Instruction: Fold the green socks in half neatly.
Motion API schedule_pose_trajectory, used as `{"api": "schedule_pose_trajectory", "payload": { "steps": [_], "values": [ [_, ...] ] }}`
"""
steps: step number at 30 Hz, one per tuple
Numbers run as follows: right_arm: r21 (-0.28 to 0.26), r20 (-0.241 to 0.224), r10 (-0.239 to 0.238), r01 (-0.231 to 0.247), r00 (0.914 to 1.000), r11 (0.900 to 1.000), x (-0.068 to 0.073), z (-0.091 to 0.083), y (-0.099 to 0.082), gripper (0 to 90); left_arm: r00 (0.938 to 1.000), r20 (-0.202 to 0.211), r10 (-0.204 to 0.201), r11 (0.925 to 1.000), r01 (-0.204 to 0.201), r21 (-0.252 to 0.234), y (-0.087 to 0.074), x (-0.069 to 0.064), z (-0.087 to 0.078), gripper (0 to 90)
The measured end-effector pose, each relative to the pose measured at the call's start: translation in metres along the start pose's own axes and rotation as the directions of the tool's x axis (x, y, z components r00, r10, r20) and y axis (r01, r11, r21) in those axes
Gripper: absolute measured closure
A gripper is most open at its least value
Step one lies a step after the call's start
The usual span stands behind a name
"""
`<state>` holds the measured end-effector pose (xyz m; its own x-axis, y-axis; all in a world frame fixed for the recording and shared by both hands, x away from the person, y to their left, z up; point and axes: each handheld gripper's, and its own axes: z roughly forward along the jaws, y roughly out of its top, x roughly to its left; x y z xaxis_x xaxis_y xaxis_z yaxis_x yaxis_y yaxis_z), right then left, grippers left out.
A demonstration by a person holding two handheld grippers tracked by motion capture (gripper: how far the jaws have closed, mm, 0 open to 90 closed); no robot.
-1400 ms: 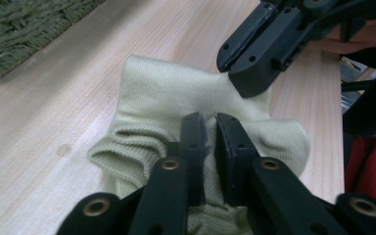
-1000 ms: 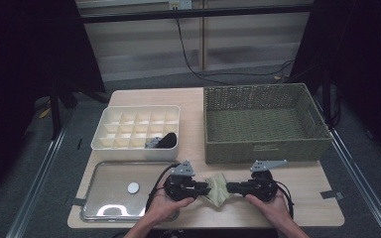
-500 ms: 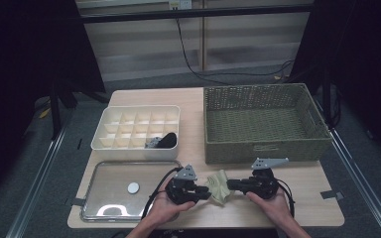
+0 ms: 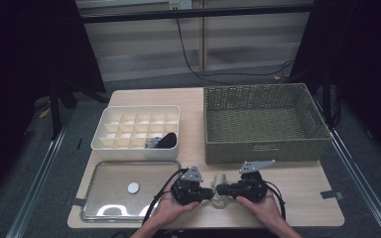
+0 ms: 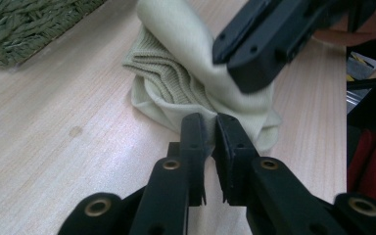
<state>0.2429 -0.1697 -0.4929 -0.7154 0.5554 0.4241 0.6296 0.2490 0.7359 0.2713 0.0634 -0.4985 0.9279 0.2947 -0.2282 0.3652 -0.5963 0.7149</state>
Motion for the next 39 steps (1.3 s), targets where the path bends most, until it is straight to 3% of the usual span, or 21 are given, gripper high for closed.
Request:
{"api": "schedule_pose_trajectory", "payload": {
  "steps": [8,12,21,24,30,35,39],
  "values": [
    [0.027,-0.006,-0.007,0.007,1.0,0.9996,0.002,0.007,-0.004,85.3,1.0,0.001,-0.005,0.9999,0.005,0.012,-0.001,0.001,0.0,83.2],
    [0.039,0.015,-0.024,0.023,0.9996,0.999,0.003,0.009,-0.005,85.5,0.9999,0.001,-0.013,0.9999,0.013,0.004,-0.001,0.003,-0.002,83.2],
    [0.039,0.015,-0.02,0.019,0.9997,0.999,0.005,0.01,-0.008,85.6,0.998,-0.002,-0.062,0.9945,0.062,-0.085,0.005,0.014,-0.021,79.7],
    [0.038,0.007,-0.019,0.018,0.9998,0.9991,0.004,0.011,-0.008,85.5,0.9978,0.027,-0.061,0.9895,0.064,-0.13,0.013,0.015,-0.026,76.4],
    [0.043,0.001,-0.022,0.022,0.9998,0.9988,0.005,0.01,-0.008,85.4,0.998,0.029,-0.057,0.9909,0.06,-0.12,0.026,0.017,-0.015,67.8],
    [0.051,0.0,-0.037,0.037,0.9993,0.998,0.006,0.01,-0.008,85.4,0.9958,0.021,-0.089,0.9902,0.091,-0.106,0.024,0.026,-0.006,62.1],
    [0.058,0.002,-0.045,0.045,0.999,0.9973,0.006,0.009,-0.007,85.2,0.9963,0.008,-0.086,0.9929,0.086,-0.083,0.021,0.026,-0.001,58.0]
  ]
}}
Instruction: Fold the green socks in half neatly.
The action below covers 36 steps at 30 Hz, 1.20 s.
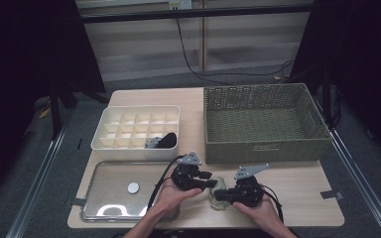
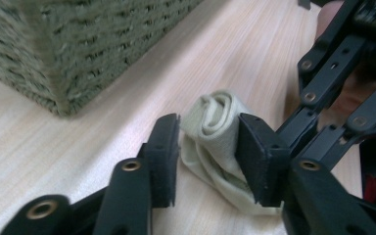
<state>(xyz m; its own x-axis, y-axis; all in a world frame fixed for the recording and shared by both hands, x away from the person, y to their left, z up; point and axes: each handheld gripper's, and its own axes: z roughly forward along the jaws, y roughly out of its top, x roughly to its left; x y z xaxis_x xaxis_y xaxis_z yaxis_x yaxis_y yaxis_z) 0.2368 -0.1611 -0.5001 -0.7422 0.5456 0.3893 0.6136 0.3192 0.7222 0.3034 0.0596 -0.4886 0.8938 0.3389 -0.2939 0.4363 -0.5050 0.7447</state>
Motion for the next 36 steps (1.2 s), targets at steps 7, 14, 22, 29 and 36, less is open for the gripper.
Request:
{"api": "schedule_pose_trajectory", "payload": {
  "steps": [7,14,22,29,36],
  "values": [
    [0.006,-0.011,0.003,-0.003,0.9999,1.0,-0.001,0.0,0.001,85.1,0.9998,0.015,0.013,0.9998,-0.014,0.015,0.003,-0.003,0.005,51.6],
    [0.003,-0.005,0.007,-0.007,1.0,1.0,-0.002,-0.004,0.0,79.9,0.9999,-0.014,0.008,0.9986,-0.007,0.052,-0.001,0.0,0.009,51.4],
    [0.022,0.078,0.019,-0.021,0.9968,0.9995,-0.002,-0.018,-0.004,69.7,1.0,-0.003,-0.007,0.997,0.007,0.077,-0.002,0.001,0.009,48.6],
    [0.039,0.132,0.013,-0.018,0.9911,0.9991,-0.003,-0.025,-0.006,79.3,0.9998,-0.001,-0.018,0.9946,0.018,0.102,-0.003,0.002,0.01,41.9],
    [0.041,0.142,0.022,-0.028,0.9896,0.9988,-0.007,-0.022,-0.008,83.3,0.9993,0.027,-0.025,0.994,0.022,0.107,-0.005,0.004,0.009,41.7]
  ]
}}
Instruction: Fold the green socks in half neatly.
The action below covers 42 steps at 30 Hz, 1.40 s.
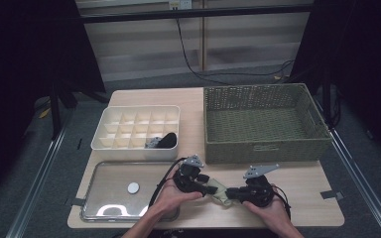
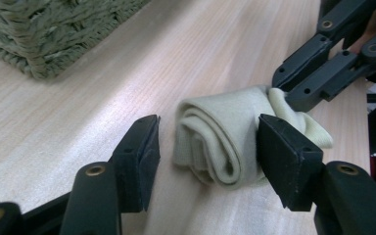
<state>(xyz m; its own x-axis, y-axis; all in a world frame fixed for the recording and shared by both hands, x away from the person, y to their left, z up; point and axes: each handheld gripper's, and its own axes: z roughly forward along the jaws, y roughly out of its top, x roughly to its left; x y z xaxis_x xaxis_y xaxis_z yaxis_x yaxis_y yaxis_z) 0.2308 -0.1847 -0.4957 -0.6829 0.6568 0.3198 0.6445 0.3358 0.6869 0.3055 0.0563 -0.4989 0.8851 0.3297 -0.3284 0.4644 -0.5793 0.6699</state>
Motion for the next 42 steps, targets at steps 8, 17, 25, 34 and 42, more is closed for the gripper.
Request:
{"api": "schedule_pose_trajectory", "payload": {
  "steps": [8,17,25,34,42],
  "values": [
    [-0.004,-0.017,0.01,-0.01,0.9998,0.9999,-0.002,0.004,0.0,83.2,0.9989,0.043,0.019,0.9998,-0.019,0.009,-0.004,0.001,-0.003,41.4],
    [-0.004,-0.033,0.0,0.0,0.9995,1.0,0.004,0.007,-0.001,83.2,0.9973,0.072,-0.011,0.9995,0.009,0.031,-0.006,0.001,-0.008,41.4],
    [0.002,-0.042,-0.005,0.005,0.9991,1.0,0.006,0.009,0.0,83.2,0.994,0.105,-0.031,0.9991,0.028,0.031,-0.01,0.001,-0.01,44.4],
    [0.002,-0.038,-0.006,0.006,0.9993,1.0,0.004,0.01,0.0,83.2,0.984,0.177,-0.016,0.9984,0.006,0.056,-0.012,-0.005,-0.006,63.0],
    [-0.009,-0.046,-0.003,0.002,0.9989,1.0,0.002,0.01,0.0,78.9,0.9865,0.162,-0.021,0.9976,0.01,0.069,-0.011,-0.006,-0.01,69.4]
  ]
}}
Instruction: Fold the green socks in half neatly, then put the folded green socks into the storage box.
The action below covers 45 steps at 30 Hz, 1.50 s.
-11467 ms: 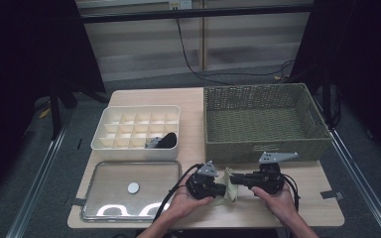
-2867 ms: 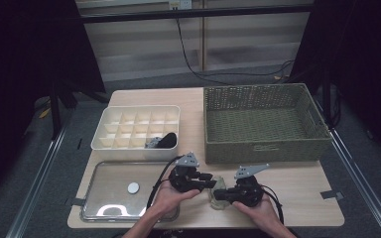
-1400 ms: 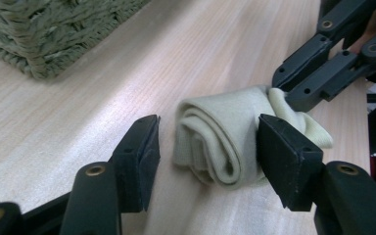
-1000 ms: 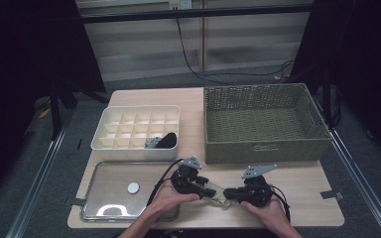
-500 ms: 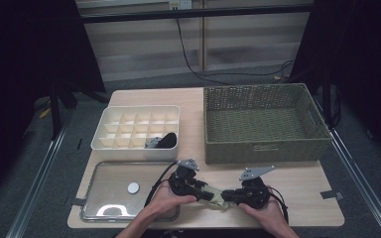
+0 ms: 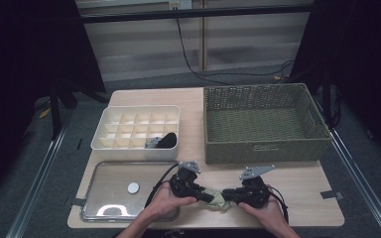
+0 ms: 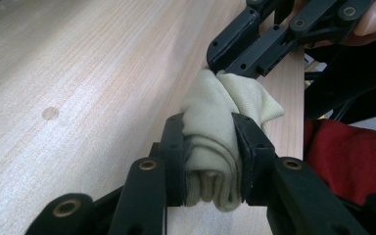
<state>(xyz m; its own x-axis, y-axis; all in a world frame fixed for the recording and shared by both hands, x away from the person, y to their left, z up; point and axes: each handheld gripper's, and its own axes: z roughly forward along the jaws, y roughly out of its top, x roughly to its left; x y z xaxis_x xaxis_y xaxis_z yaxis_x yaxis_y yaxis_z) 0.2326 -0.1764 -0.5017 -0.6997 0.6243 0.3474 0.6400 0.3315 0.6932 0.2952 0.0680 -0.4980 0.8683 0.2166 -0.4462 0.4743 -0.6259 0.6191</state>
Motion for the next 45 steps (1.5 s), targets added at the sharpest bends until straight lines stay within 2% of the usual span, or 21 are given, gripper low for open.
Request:
{"api": "schedule_pose_trajectory", "payload": {
  "steps": [1,6,7,8,12,14,16,17,19,20,22,23,27,28,31,32,34,36,38,41,45],
  "values": [
    [-0.002,-0.003,0.003,-0.003,1.0,1.0,0.0,0.0,0.0,78.7,0.9999,-0.011,0.0,1.0,0.0,0.0,0.0,-0.001,0.0,69.8],
    [-0.023,-0.018,-0.013,0.013,0.9998,0.9997,0.001,-0.003,-0.001,73.5,1.0,0.0,-0.001,0.9999,0.001,-0.013,-0.001,-0.002,-0.002,70.6],
    [-0.027,-0.017,-0.015,0.014,0.9998,0.9995,0.001,-0.004,-0.001,72.0,0.9999,-0.015,-0.003,1.0,0.003,0.0,0.0,-0.003,-0.003,70.7],
    [-0.033,-0.022,-0.015,0.014,0.9996,0.9994,0.001,-0.005,0.0,70.2,1.0,0.003,0.001,0.9999,-0.001,-0.014,0.0,-0.002,-0.003,70.8],
    [-0.063,-0.028,-0.008,0.006,0.9996,0.998,-0.002,-0.011,0.002,68.1,0.9996,-0.028,-0.001,1.0,0.0,-0.007,0.001,-0.002,-0.008,70.9],
    [-0.071,-0.025,-0.001,0.0,0.9997,0.9975,-0.003,-0.014,0.002,67.3,0.9995,-0.03,-0.007,0.9997,0.006,-0.025,0.001,-0.001,-0.01,71.0],
    [-0.084,-0.023,0.002,-0.004,0.9997,0.9965,-0.005,-0.017,0.002,65.6,0.9987,-0.051,0.001,1.0,-0.002,-0.008,0.001,-0.001,-0.015,71.1],
    [-0.09,-0.022,0.003,-0.005,0.9998,0.9959,-0.006,-0.018,0.002,65.1,0.9983,-0.059,-0.009,0.9998,0.007,-0.02,0.002,-0.002,-0.016,71.1],
    [-0.105,-0.02,0.006,-0.008,0.9998,0.9945,-0.007,-0.021,0.003,63.2,0.998,-0.063,-0.006,0.9998,0.004,-0.022,0.002,-0.003,-0.02,71.0],
    [-0.112,-0.013,0.007,-0.008,0.9999,0.9937,-0.007,-0.022,0.003,61.8,0.9986,-0.051,-0.011,0.9994,0.009,-0.034,0.002,-0.003,-0.021,71.0],
    [-0.118,-0.008,0.008,-0.009,0.9999,0.993,-0.008,-0.024,0.003,59.5,0.9976,-0.069,-0.008,0.9995,0.006,-0.03,0.003,-0.002,-0.025,71.0],
    [-0.122,-0.006,0.013,-0.014,0.9999,0.9924,-0.008,-0.026,0.004,58.4,0.9983,-0.055,-0.018,0.9987,0.015,-0.049,0.003,-0.001,-0.027,71.0],
    [-0.137,0.003,0.022,-0.021,0.9998,0.9904,-0.011,-0.03,0.004,53.7,0.9974,-0.067,-0.027,0.998,0.023,-0.059,0.003,0.001,-0.035,70.9],
    [-0.14,0.005,0.02,-0.02,0.9998,0.9899,-0.012,-0.03,0.004,53.5,0.9976,-0.061,-0.035,0.9967,0.03,-0.075,0.002,0.001,-0.035,70.9],
    [-0.144,0.008,0.027,-0.025,0.9996,0.9893,-0.012,-0.032,0.004,51.3,0.9963,-0.082,-0.025,0.9983,0.02,-0.055,0.003,0.003,-0.042,70.9],
    [-0.145,0.009,0.025,-0.024,0.9996,0.9891,-0.012,-0.032,0.004,51.2,0.9953,-0.092,-0.03,0.9976,0.024,-0.065,0.003,0.002,-0.042,70.9],
    [-0.151,0.01,0.03,-0.028,0.9995,0.9881,-0.013,-0.033,0.004,50.8,0.9963,-0.081,-0.031,0.9963,0.024,-0.083,0.003,0.004,-0.046,70.9],
    [-0.153,0.008,0.035,-0.033,0.9994,0.9877,-0.014,-0.033,0.005,50.6,0.9957,-0.087,-0.033,0.9959,0.025,-0.086,0.002,0.005,-0.051,70.9],
    [-0.151,0.008,0.033,-0.031,0.9994,0.9881,-0.014,-0.032,0.005,50.3,0.9941,-0.105,-0.028,0.9958,0.019,-0.089,0.002,0.004,-0.059,70.9],
    [-0.154,0.01,0.032,-0.03,0.9994,0.9875,-0.013,-0.034,0.005,49.0,0.994,-0.101,-0.04,0.9927,0.029,-0.117,0.002,0.005,-0.067,70.9],
    [-0.158,0.012,0.036,-0.034,0.9993,0.9869,-0.014,-0.034,0.005,48.0,0.9932,-0.114,-0.026,0.994,0.013,-0.109,0.003,0.004,-0.077,70.9]
  ]
}}
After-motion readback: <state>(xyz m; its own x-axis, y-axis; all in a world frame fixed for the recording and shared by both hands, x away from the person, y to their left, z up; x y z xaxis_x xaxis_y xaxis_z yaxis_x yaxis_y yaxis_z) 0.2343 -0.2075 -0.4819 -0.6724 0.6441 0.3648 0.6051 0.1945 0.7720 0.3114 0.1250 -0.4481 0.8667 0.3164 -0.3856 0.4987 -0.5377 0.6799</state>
